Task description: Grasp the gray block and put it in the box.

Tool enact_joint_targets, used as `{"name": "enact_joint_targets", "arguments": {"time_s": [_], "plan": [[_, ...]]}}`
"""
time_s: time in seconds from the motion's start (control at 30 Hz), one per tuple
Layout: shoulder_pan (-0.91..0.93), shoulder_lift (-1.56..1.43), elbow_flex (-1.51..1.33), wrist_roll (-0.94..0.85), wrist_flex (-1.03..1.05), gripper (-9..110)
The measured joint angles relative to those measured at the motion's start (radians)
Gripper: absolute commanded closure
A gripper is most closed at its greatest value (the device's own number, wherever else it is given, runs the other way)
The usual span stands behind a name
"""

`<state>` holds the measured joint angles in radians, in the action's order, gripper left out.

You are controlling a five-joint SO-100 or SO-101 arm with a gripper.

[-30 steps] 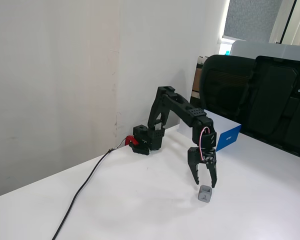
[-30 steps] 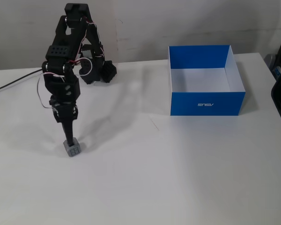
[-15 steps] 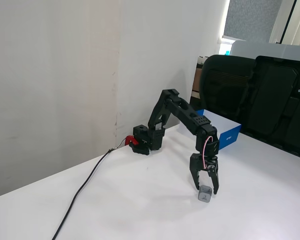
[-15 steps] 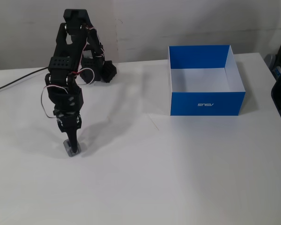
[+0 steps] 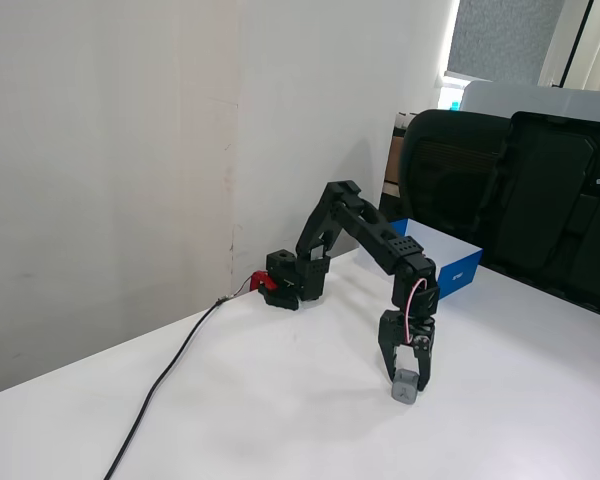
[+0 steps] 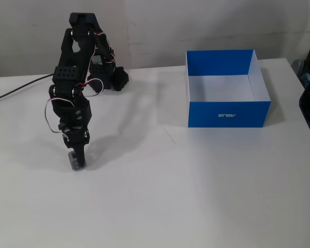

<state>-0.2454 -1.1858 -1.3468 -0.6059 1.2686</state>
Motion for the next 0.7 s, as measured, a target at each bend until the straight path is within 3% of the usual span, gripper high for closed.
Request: {"name": "enact_joint_targets", "arguments": {"time_s": [0.27,0.7], "plan": [[0.011,0.003,0.144,0.031,0.097,101],[0.186,0.092,0.615,0.123,0.416,101]]}}
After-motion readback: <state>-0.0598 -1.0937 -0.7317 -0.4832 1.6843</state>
